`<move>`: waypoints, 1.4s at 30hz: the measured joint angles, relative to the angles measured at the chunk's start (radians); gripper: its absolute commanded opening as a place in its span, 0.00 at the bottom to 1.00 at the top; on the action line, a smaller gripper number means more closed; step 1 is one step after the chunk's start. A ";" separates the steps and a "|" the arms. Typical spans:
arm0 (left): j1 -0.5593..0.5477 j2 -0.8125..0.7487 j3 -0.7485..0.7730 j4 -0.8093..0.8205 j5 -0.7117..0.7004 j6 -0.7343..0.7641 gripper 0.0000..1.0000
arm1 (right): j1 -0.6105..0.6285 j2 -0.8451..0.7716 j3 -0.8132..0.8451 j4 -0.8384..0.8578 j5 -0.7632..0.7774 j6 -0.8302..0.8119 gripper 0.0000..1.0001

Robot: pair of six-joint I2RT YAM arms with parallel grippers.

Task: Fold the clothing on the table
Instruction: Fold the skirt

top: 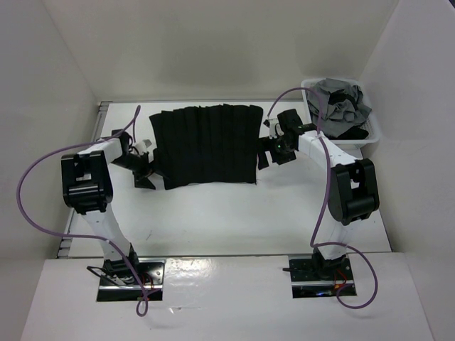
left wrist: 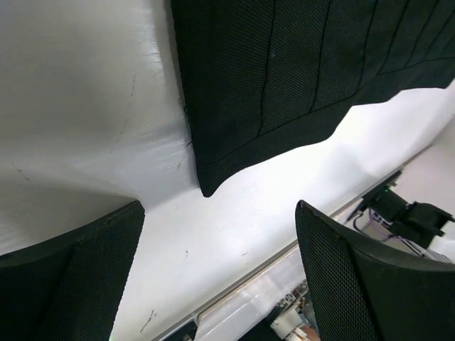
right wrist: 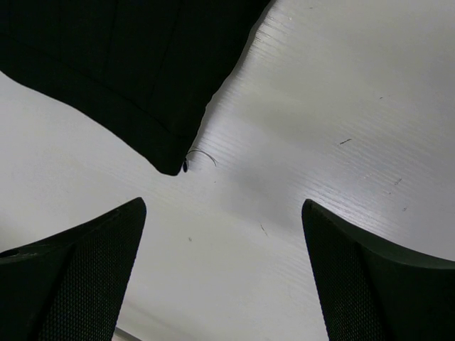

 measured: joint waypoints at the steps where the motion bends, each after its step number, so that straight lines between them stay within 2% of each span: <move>1: 0.003 0.004 0.000 0.000 0.011 0.000 0.95 | 0.000 0.000 0.000 0.000 -0.002 0.000 0.94; 8: 0.022 0.045 0.002 0.000 0.108 0.000 0.85 | 0.000 0.000 0.000 0.000 -0.004 0.000 0.94; 16: 0.021 0.074 -0.017 0.008 0.211 -0.001 0.83 | 0.000 0.000 0.000 0.000 -0.006 -0.001 0.94; 34: -0.025 0.131 0.017 -0.004 0.252 -0.055 0.79 | 0.000 0.000 0.000 -0.001 -0.006 -0.008 0.94; 37: -0.027 0.138 0.022 -0.008 0.257 -0.057 0.75 | 0.000 0.000 0.000 -0.001 -0.006 -0.008 0.94; 39: -0.027 0.140 0.022 -0.008 0.252 -0.056 0.69 | 0.000 0.000 0.000 -0.001 -0.006 -0.008 0.94; 41: -0.027 0.144 0.022 -0.006 0.243 -0.055 0.60 | 0.000 0.000 0.000 -0.001 -0.006 -0.008 0.94; 42: -0.027 0.146 0.022 -0.005 0.235 -0.052 0.50 | 0.000 0.000 0.000 -0.001 -0.006 -0.008 0.94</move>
